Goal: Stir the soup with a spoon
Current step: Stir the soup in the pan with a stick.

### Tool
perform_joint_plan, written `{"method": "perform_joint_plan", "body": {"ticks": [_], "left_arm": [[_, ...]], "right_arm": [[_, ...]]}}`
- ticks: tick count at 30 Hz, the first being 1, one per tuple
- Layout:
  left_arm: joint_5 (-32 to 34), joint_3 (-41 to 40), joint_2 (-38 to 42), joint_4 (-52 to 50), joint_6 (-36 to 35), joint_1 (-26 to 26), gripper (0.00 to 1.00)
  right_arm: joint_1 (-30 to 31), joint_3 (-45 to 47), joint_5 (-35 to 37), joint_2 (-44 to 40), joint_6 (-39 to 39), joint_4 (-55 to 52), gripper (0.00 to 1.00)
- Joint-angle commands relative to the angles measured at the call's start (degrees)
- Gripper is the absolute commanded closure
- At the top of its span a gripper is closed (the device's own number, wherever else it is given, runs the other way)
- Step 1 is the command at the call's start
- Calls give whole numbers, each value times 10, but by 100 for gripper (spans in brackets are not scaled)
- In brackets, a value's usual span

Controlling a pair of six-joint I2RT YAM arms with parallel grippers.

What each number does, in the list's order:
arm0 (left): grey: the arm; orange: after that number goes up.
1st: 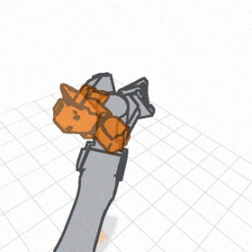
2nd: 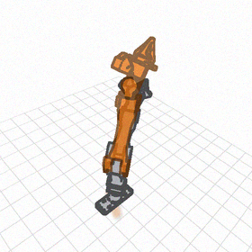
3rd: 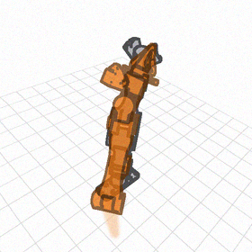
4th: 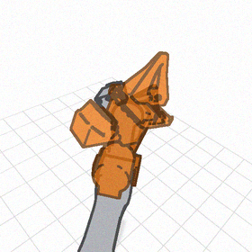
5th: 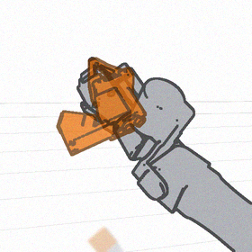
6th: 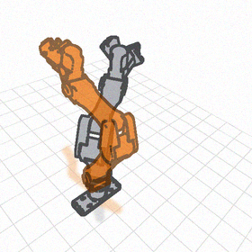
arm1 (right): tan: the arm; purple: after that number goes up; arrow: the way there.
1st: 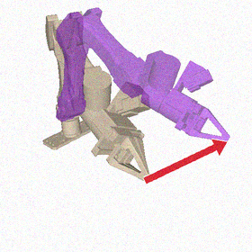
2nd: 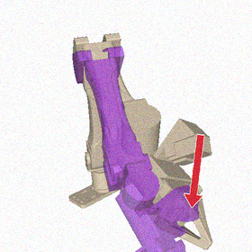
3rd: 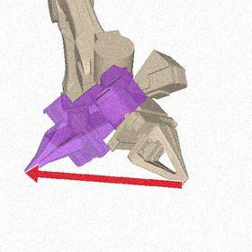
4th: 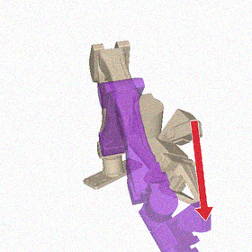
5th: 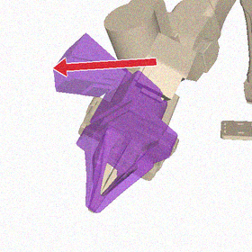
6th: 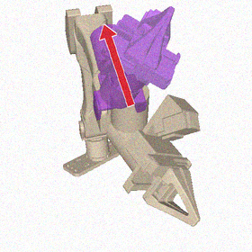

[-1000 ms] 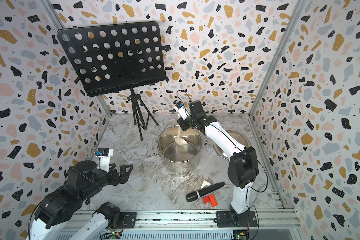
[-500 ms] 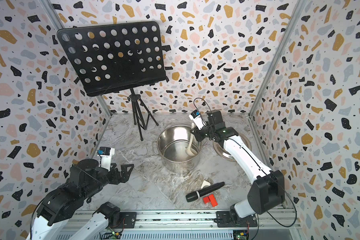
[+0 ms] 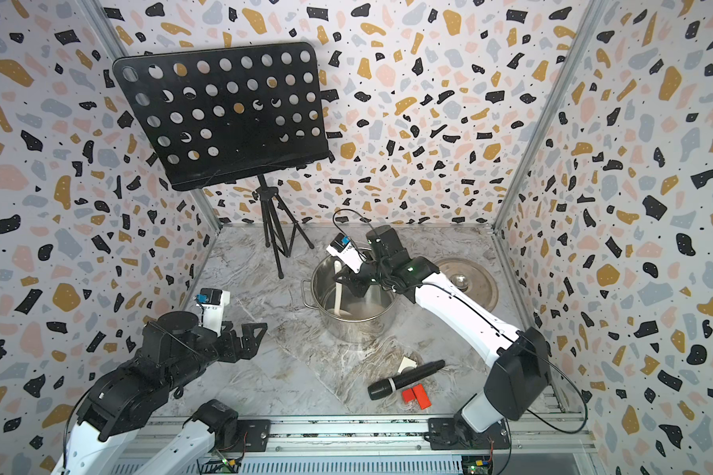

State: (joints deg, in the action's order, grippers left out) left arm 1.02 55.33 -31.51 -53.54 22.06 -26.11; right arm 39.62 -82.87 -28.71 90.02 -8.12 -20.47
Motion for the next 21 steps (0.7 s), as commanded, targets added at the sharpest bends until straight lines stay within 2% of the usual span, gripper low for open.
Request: {"method": "perform_joint_plan", "body": {"ticks": [1,10,15,21], "left_arm": [[3,18,12,15,3,-1,0],[0,23,19,5,2,-1,0],[-8,32,17,6,-20,-1,0],[-10,70,-1,30,-52,-1,1]], "right_arm": [[1,-42,15,26,8,44,100],[-10,-156,91,112,4,19,100],[-32,-163,83,92,17,-21,100],[-94,-140,26,30,117,-25,100]]}}
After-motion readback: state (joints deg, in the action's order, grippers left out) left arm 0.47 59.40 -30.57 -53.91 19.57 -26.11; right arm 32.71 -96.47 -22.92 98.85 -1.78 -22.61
